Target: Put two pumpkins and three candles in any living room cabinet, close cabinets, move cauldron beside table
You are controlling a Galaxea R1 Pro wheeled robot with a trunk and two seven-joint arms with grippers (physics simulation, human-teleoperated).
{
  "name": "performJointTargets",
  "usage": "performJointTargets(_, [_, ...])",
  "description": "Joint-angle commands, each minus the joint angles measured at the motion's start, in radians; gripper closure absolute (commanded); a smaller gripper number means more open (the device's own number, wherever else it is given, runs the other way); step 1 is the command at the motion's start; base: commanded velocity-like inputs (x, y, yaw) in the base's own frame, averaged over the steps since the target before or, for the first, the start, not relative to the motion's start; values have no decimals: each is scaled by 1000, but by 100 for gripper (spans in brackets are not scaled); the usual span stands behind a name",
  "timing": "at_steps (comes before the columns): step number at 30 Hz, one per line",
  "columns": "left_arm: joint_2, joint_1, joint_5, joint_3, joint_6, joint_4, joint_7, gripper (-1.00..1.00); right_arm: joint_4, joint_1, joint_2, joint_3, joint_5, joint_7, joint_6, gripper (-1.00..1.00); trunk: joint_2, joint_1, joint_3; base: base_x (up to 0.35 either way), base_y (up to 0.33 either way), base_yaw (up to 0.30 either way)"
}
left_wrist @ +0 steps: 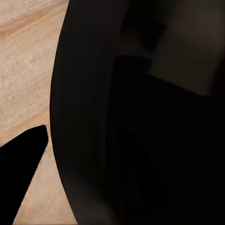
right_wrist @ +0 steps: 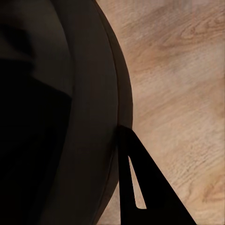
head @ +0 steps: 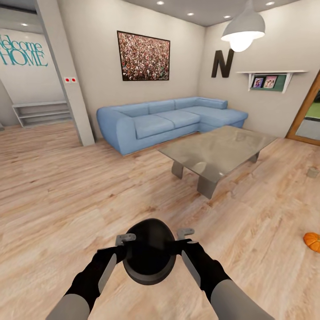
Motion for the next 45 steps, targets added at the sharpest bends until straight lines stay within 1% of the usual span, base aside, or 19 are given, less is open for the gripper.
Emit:
performJointTargets(1, [0,0,23,-5,4,-1,0,100,-67,-1,0,5,-35,38,2,100,0,0,-1,293,96,0])
performJointTargets(42, [0,0,23,-6,4,-1,0,100,-68,-1,0,5,-35,38,3,100,0,0,-1,293,96,0])
performJointTargets(45, [0,1,23,-6,4,-1,0,100,-68,-1,0,5,-35,38,3,100,0,0,-1,293,96,-120])
